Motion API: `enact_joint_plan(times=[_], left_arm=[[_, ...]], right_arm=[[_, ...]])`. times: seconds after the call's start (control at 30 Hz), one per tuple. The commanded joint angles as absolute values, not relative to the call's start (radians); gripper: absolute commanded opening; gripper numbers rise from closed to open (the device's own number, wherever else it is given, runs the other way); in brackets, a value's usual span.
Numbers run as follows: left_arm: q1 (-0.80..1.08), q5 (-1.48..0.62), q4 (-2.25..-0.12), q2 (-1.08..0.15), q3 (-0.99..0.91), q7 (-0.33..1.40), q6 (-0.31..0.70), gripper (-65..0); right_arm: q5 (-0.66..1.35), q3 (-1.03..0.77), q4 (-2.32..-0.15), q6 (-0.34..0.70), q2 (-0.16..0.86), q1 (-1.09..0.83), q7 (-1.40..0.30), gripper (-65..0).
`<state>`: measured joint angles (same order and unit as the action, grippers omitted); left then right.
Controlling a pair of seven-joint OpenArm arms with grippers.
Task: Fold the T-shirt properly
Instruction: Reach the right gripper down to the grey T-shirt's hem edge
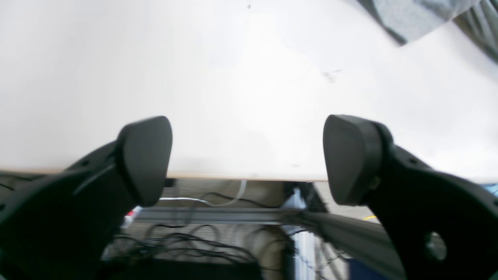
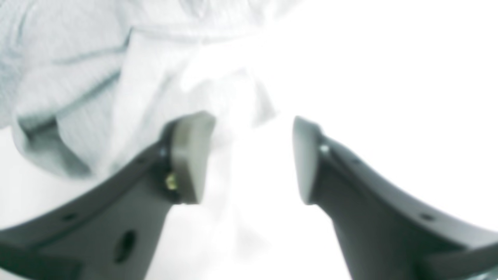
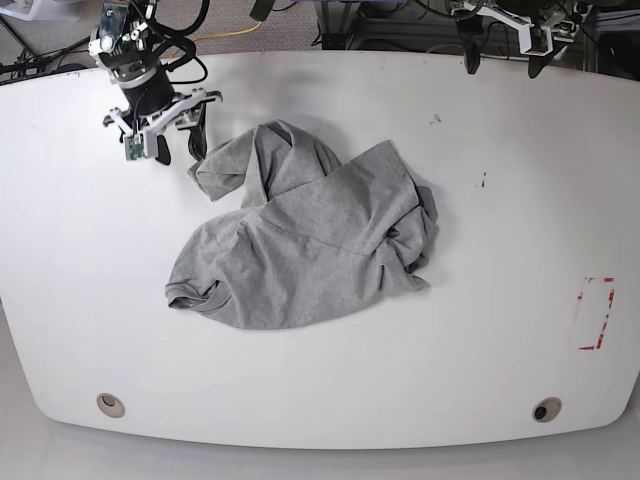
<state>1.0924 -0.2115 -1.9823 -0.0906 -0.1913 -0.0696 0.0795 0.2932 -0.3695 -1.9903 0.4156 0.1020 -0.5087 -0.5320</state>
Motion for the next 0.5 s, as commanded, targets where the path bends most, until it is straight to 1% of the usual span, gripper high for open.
enact_joint_plan(times=[0.0,0.27,0.37,0.47], left_arm=[[1.106,-0.217,-2.0,-0.096,-0.194,-0.091,0.085,-7.1],[1.059,-0.209,-1.997,-0.099,-0.191,-0.09,0.085,-6.9],[1.038,-0.209,-1.995,-0.101,-0.194,-0.087,0.087,-6.9],[1.012,-0.211,-1.998,-0.116,-0.196,-0.039,0.087,-6.9]], right_arm=[[0.303,-0.372,-2.011,0.438,0.11,-0.447,-0.579,-30.8],[0.303,-0.372,-1.937,0.536,0.105,-0.16,-0.909,-30.4],[0.305,-0.372,-1.877,0.555,0.104,-0.067,-0.984,-30.4],[0.305,-0.372,-1.822,0.578,0.082,0.007,-1.033,-30.4]])
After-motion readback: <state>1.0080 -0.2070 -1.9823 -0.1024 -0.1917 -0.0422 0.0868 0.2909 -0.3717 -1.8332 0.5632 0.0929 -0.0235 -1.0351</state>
